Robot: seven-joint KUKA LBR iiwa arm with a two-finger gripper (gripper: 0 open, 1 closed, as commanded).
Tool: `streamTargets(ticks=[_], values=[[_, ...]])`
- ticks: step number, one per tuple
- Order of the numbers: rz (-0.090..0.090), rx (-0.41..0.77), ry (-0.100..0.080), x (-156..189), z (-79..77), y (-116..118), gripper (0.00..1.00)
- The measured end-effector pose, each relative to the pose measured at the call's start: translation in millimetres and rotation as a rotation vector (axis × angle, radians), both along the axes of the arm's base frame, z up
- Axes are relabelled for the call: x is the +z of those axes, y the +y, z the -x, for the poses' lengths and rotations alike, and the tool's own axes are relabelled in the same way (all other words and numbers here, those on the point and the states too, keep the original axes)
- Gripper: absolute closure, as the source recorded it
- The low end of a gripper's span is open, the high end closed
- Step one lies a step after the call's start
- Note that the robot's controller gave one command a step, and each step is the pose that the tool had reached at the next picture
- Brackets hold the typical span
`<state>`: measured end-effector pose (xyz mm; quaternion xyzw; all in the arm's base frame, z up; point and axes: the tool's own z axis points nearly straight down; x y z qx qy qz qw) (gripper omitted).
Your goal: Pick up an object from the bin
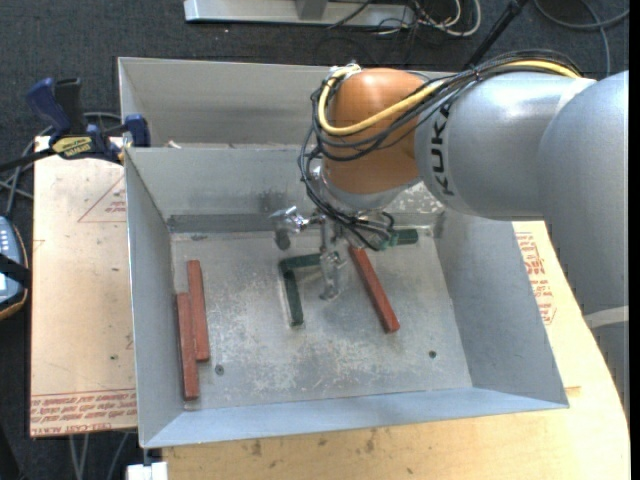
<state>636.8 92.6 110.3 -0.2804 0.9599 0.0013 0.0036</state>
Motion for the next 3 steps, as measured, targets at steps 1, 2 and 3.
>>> streamTargets(ticks=[1,2,3], values=[[0.005,0.344,0.001,-37.9,34.5,-23.4,1.0],[0.005,0.344,0.001,-38.0,34.5,-23.5,1.0],[0.003,0.321,0.002,101.5,45.2,-19.9,1.0]])
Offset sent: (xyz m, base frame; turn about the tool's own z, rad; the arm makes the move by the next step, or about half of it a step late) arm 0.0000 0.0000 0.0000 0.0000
